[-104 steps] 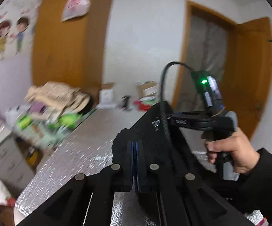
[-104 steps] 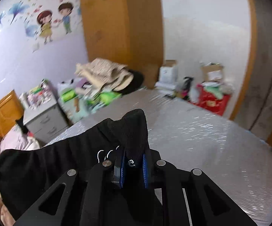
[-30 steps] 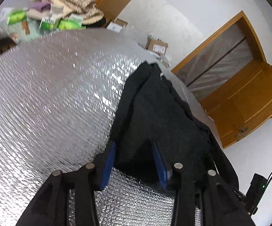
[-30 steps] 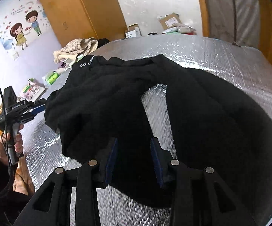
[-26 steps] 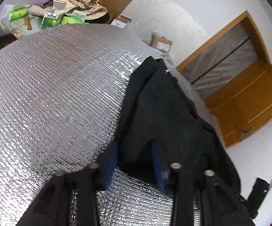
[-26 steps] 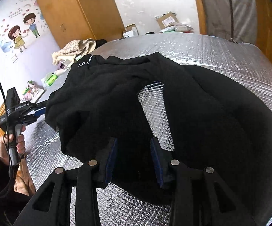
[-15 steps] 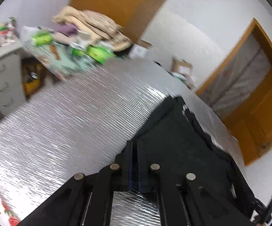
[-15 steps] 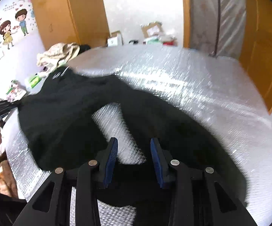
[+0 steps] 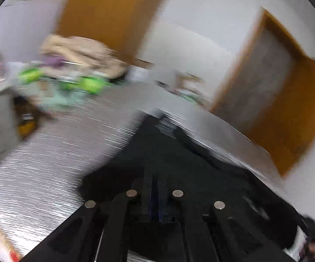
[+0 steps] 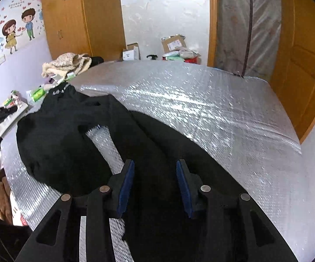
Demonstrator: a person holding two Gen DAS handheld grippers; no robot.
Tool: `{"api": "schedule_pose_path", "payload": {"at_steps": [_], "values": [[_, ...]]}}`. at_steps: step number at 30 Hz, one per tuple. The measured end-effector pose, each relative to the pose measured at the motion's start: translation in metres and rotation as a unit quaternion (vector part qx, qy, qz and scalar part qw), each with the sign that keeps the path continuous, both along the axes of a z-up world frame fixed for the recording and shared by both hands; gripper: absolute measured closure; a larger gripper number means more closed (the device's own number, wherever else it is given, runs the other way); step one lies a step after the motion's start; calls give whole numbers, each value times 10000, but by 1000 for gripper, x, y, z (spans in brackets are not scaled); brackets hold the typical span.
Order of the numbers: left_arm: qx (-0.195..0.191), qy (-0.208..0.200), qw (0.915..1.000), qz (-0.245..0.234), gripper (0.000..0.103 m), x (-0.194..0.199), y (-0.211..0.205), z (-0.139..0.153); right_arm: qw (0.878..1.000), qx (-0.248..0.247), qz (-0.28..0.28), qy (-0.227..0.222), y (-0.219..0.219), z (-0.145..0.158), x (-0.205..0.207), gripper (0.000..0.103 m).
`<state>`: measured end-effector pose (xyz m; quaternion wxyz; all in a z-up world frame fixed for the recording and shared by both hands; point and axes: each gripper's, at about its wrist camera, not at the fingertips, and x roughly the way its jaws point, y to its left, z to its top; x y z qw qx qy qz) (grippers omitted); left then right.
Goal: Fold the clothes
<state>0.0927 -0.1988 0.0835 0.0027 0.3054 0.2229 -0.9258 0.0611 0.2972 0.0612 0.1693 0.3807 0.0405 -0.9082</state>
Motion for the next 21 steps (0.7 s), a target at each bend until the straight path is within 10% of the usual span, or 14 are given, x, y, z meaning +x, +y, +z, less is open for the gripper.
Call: {"api": "schedule_pose_path", "payload": {"at_steps": [8,10,21], "values": [[97,-686,9785,-1943,100,-42,122,-48,9977,386,98,-541,9,-24,12,68],[57,-816,9753,-2051,100,-47,134,-57,9976,455,218,-475,6,-21,13,99],[-197,-725,9735,-2158,100,-46,151,-49,9889,772,-881,911,39,62,-54,99]]}}
